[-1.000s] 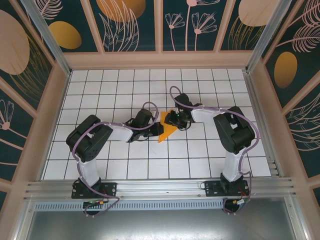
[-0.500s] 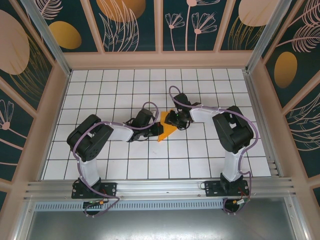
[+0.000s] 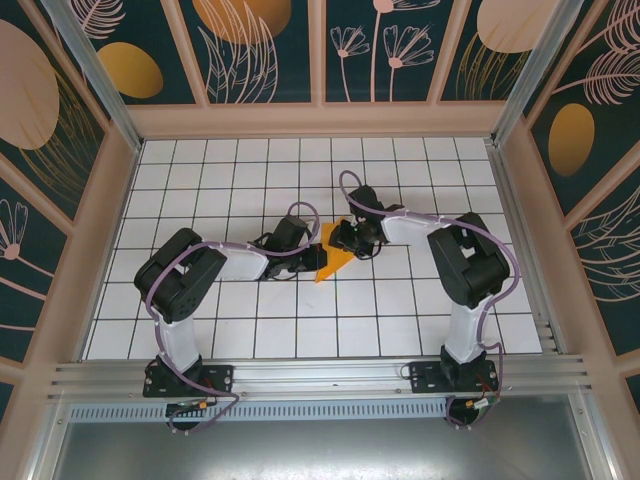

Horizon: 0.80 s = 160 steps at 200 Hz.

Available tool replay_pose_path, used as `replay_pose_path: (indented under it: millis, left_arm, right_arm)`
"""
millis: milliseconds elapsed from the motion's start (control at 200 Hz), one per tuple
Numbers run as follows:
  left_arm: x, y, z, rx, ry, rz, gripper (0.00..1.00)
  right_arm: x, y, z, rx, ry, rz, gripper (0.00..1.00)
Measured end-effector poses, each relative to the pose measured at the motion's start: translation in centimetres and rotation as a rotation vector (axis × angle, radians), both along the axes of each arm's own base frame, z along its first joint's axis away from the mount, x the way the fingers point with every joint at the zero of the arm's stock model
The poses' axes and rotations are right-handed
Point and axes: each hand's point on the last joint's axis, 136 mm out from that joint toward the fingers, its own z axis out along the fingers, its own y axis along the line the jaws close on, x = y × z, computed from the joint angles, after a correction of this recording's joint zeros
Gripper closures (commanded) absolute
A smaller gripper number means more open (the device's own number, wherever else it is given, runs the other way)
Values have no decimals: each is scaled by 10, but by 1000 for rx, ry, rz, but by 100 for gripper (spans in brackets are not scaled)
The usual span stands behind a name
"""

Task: Fold a paper plane with a square sheet of paper (pick it up from the middle)
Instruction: Fourth fold the wing at the center of the table.

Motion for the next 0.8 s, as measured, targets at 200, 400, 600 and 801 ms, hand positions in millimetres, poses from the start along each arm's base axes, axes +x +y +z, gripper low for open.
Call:
replay_pose_path:
  millis: [200, 400, 600, 801]
  left_arm:
    - [-1, 0, 0, 16, -22, -34, 100]
    - [-2, -1, 0, 31, -52, -76, 100]
    - [-1, 0, 0, 37, -56, -86, 100]
    - [-2, 1, -1, 42, -53, -95, 100]
  right_arm:
    - [5, -14, 15, 70, -6, -4, 61]
    - [5, 2, 31, 195, -52, 93, 88]
    - [-4, 21, 20, 254, -26, 170, 94]
    - [-10, 21, -7, 250, 34, 199, 95]
